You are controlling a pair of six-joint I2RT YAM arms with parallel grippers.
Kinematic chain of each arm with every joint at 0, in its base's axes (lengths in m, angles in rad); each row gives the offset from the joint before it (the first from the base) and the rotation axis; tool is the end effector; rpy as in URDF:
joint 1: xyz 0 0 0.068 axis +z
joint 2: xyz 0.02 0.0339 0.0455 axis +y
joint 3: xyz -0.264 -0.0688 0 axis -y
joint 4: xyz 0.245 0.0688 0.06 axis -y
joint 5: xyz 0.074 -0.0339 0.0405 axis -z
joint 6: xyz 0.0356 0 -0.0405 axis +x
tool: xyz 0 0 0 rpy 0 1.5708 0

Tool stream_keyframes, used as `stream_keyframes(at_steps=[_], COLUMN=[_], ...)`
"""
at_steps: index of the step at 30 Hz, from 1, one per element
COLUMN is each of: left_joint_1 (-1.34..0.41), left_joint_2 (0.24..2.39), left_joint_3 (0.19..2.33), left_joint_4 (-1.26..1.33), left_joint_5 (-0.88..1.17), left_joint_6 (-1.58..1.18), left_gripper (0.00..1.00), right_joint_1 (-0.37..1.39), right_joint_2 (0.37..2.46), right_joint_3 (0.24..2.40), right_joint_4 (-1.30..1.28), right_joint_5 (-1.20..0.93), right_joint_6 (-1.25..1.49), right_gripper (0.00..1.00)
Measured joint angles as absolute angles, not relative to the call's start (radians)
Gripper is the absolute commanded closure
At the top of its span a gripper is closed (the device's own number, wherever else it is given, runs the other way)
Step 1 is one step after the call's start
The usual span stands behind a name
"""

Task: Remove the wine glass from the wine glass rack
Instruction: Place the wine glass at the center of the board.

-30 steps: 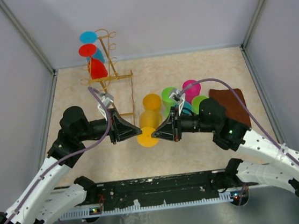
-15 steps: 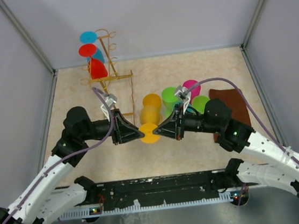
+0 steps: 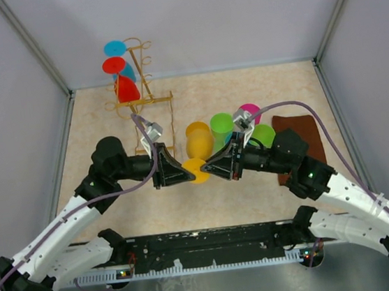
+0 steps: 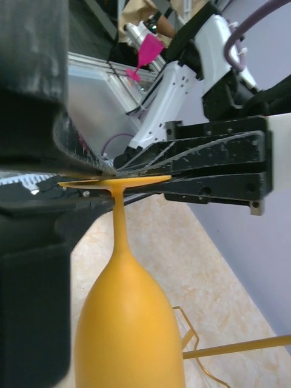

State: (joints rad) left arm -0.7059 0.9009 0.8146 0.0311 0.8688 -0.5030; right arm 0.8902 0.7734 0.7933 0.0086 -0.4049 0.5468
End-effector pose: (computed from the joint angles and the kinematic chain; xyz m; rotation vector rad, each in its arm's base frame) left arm 0.1362 -0.1518 0.3538 0.9231 1.6305 -1.5775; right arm 0.1033 0.1499 0.3658 -0.6436 1.6121 1.4127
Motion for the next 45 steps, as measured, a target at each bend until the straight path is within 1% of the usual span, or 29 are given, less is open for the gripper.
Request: stream_keyframes(at_steps=[1,3,4,7,10,12,15,17,20,22,24,28,31,35,39,41,45], left_joint_1=[-0.709,-0.719,-0.722,-0.725,-0.725,-0.727,-0.727,-0.727,-0.727,-0.728,-0.729,-0.729,-0.729,-0.729,-0.729,-0.729,-0.729], left_joint_2=[0.899,0.886,0.875,0.823,0.765,0.735,0.711,0.706,0.713,0.725,0.735,0.735,0.716,0.681,0.665,0.664,0.661], left_joint_3=[0.813,0.793,0.780,0.721,0.663,0.631,0.596,0.572,0.546,0.546,0.546,0.546,0.545,0.538,0.533,0.533,0.533], left_joint_4=[0.036,0.057,0.067,0.121,0.177,0.217,0.268,0.302,0.337,0.334,0.319,0.292,0.279,0.256,0.239,0.234,0.213], left_joint_5=[0.870,0.877,0.881,0.900,0.926,0.944,0.971,1.004,1.067,1.098,1.120,1.156,1.175,1.187,1.188,1.188,1.194], left_joint_6=[-0.495,-0.472,-0.463,-0.410,-0.350,-0.310,-0.271,-0.259,-0.245,-0.222,-0.192,-0.138,-0.107,-0.069,-0.051,-0.046,-0.031], left_gripper=[1.00,1.00,1.00,1.00,1.00,1.00,1.00,1.00,1.00,1.00,1.00,1.00,1.00,1.00,1.00,1.00,1.00], right_joint_1=[0.891,0.892,0.892,0.894,0.894,0.894,0.894,0.894,0.864,0.807,0.729,0.531,0.460,0.453,0.453,0.453,0.453], right_joint_2=[0.767,0.750,0.743,0.719,0.694,0.679,0.676,0.689,0.722,0.748,0.768,0.814,0.842,0.885,0.907,0.908,0.907], right_joint_3=[0.794,0.796,0.801,0.827,0.854,0.871,0.907,0.946,0.993,1.003,1.003,0.962,0.910,0.842,0.795,0.772,0.766], right_joint_4=[0.012,0.014,0.009,-0.017,-0.053,-0.084,-0.160,-0.222,-0.294,-0.310,-0.314,-0.251,-0.174,-0.034,0.134,0.245,0.343], right_joint_5=[-0.402,-0.381,-0.370,-0.313,-0.233,-0.159,-0.052,0.033,0.102,0.078,0.005,-0.271,-0.465,-0.745,-0.943,-1.039,-1.119], right_joint_6=[0.543,0.525,0.521,0.485,0.448,0.425,0.400,0.393,0.414,0.443,0.480,0.591,0.676,0.775,0.862,0.914,0.955], right_gripper=[0.58,0.49,0.43,0.35,0.31,0.23,0.14,0.12,0.11,0.11,0.11,0.14,0.16,0.17,0.22,0.26,0.37])
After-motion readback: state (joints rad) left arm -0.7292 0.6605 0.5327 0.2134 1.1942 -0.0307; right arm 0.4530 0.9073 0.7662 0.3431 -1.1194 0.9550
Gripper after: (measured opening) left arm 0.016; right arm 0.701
